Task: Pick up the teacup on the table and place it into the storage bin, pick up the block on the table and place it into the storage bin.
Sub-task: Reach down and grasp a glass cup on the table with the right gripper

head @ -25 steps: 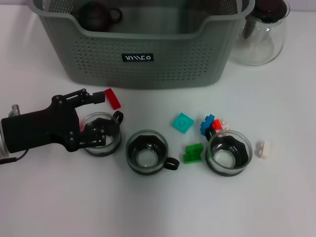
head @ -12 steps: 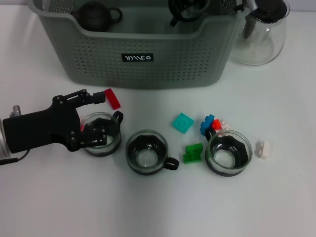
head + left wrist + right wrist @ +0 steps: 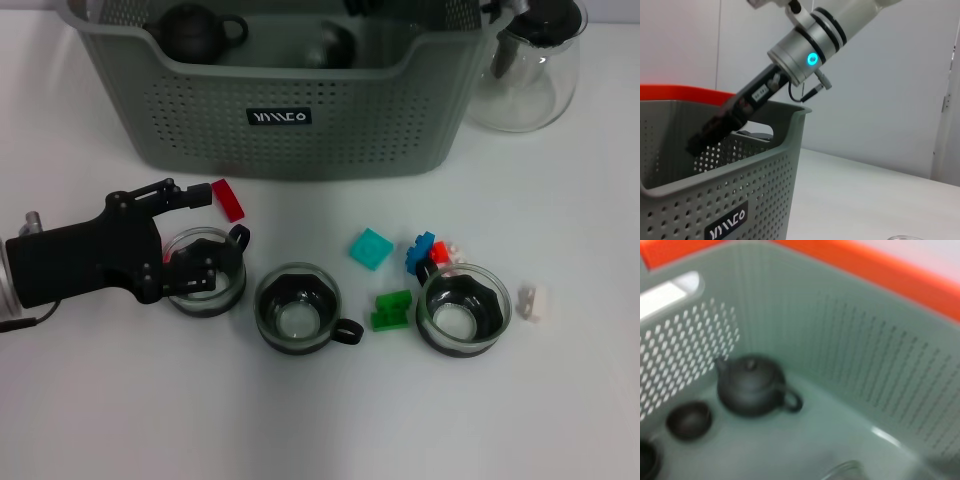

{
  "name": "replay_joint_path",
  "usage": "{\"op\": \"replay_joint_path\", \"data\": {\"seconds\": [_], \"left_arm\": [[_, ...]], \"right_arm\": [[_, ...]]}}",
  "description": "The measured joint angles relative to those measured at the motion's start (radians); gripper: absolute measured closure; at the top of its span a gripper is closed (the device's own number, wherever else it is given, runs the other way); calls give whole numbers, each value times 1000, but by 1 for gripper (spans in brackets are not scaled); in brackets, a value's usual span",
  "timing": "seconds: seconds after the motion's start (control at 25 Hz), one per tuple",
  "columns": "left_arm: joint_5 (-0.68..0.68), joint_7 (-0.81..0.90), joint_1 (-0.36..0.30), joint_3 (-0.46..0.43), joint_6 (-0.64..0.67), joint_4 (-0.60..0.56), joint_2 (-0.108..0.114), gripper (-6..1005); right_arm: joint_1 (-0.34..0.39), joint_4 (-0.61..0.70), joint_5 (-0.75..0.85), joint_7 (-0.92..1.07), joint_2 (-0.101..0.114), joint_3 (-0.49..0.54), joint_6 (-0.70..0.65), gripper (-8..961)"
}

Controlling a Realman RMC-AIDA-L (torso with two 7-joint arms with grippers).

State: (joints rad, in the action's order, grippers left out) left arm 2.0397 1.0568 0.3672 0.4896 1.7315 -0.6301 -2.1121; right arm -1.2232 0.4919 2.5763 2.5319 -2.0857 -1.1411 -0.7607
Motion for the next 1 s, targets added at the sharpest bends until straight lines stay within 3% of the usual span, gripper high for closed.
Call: {"op": "replay_joint_path", "data": {"seconds": [0.08, 0.2, 0.24, 0.28, 0.32, 0.44, 0.52, 0.72, 0.84, 1.0], "left_arm": [[0, 0, -1, -1, -2, 0, 1, 158], [-1, 0, -1, -3, -1, 0, 3, 158], [-1, 0, -1, -4, -2, 0, 4, 158], [-2, 0, 0, -4, -1, 0, 5, 158], [-2, 0, 0, -4, -1, 0, 6, 158], [-2, 0, 0, -4, -4, -1, 7, 158], [-3, 0, 1, -3, -11, -1, 7, 158], [-3, 1, 6, -3, -22, -2, 9, 158], [-3, 6, 16, -4, -23, -2, 11, 158], [-2, 6, 26, -3, -26, 0, 12, 158]], "right_arm": [[50, 105, -35, -3, -5, 11, -11, 813], [182, 375, -197, -50, -11, 14, -60, 695], [299, 561, -400, -154, -9, 15, -140, 656], [299, 561, -400, -154, -9, 15, -140, 555], [355, 636, -514, -209, -5, 22, -195, 453], [511, 802, -754, -332, 20, 68, -380, 460], [593, 884, -831, -391, 41, 116, -550, 465], [698, 1031, -733, -470, 63, 234, -994, 464], [721, 1108, -583, -547, 43, 219, -1192, 462], [717, 1123, -406, -583, 15, 76, -1231, 460]]}}
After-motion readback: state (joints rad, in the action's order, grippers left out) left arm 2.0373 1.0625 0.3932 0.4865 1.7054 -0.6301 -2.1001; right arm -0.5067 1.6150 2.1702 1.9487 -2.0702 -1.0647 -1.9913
